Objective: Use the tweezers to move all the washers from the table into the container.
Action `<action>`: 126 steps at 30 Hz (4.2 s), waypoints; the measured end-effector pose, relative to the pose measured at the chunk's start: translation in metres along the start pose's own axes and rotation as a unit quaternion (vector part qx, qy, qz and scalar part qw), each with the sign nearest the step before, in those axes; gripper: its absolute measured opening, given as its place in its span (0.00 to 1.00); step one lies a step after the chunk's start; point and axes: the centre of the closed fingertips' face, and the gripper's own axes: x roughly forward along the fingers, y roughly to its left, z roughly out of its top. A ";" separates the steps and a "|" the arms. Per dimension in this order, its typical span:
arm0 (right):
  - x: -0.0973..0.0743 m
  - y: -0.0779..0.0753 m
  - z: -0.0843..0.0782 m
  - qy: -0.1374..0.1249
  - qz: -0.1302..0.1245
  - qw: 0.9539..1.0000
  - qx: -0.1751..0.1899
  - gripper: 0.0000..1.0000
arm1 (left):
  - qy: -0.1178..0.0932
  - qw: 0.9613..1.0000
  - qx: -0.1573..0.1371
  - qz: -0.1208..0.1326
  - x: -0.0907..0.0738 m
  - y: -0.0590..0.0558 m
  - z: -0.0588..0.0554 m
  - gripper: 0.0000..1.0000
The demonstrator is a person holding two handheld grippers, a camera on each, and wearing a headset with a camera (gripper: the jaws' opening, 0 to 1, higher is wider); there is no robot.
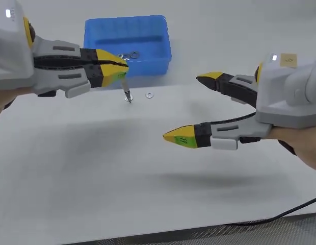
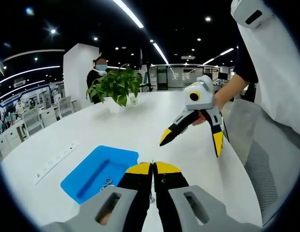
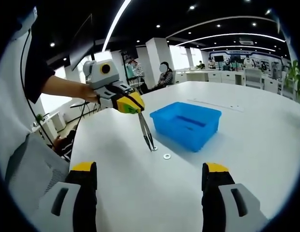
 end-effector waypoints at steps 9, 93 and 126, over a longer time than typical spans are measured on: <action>0.016 0.006 0.008 0.002 0.025 1.000 -0.015 0.85 | 0.013 1.000 -0.004 -0.007 -0.002 0.013 -0.020 0.04; 0.095 0.030 0.028 0.089 0.149 0.962 -0.211 0.09 | -0.021 0.992 -0.097 0.073 -0.032 -0.001 0.005 0.39; 0.078 -0.031 0.133 0.007 0.057 0.982 -0.182 0.09 | -0.035 0.972 -0.160 0.169 -0.093 -0.018 -0.042 0.93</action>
